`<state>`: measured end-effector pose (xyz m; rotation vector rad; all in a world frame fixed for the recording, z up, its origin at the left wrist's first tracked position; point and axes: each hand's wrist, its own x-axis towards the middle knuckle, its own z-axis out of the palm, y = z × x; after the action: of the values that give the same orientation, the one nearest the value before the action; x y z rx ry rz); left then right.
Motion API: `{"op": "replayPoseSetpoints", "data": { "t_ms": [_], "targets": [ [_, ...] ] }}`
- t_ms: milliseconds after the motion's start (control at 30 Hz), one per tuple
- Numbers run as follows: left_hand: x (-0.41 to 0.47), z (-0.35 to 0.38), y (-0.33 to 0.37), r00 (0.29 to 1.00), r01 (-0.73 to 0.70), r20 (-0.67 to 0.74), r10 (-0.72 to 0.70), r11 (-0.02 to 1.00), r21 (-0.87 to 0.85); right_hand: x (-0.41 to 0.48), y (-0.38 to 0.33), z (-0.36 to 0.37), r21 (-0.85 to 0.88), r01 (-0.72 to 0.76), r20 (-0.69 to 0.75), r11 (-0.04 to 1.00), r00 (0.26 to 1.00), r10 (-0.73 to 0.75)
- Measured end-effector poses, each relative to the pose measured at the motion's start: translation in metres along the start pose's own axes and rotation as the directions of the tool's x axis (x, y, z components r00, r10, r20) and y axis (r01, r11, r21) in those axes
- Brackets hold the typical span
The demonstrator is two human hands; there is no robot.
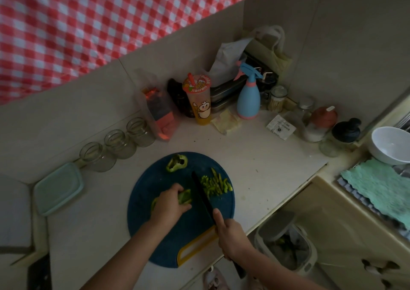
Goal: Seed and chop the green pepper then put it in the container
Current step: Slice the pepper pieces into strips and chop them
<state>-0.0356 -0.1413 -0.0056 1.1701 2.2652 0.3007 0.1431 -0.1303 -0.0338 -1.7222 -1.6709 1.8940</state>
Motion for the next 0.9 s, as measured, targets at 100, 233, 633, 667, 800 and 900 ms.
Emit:
{"op": "replayPoseSetpoints", "data": {
  "t_ms": [100, 233, 633, 667, 800, 900],
  "targets": [
    [0.0, 0.005, 0.008, 0.999, -0.004, 0.032, 0.002, 0.998, 0.056, -0.005, -0.003, -0.001, -0.107, 0.076, 0.005, 0.991, 0.997, -0.076],
    [0.003, 0.007, 0.011, 0.999, 0.01, 0.039, -0.014, 0.995, 0.098, -0.011, -0.005, -0.005, -0.284, 0.211, -0.003, 0.935, 0.975, -0.221],
    [0.0, 0.002, 0.016, 0.999, -0.034, 0.004, 0.034, 0.973, 0.228, -0.011, 0.002, -0.003, -0.532, 0.235, -0.019, 0.813, 0.957, -0.289],
    [0.001, 0.002, 0.016, 1.0, -0.029, 0.007, 0.028, 0.979, 0.203, -0.011, 0.001, -0.004, -0.511, 0.234, -0.009, 0.827, 0.961, -0.278],
    [0.0, 0.002, 0.014, 1.0, -0.015, 0.008, 0.014, 0.997, 0.07, -0.01, -0.001, -0.004, -0.367, 0.205, 0.019, 0.907, 0.977, -0.213],
    [-0.003, 0.004, 0.012, 1.0, -0.014, -0.011, 0.014, 0.998, 0.064, -0.012, -0.003, -0.003, -0.426, 0.206, 0.005, 0.881, 0.974, -0.225]
  ]
}}
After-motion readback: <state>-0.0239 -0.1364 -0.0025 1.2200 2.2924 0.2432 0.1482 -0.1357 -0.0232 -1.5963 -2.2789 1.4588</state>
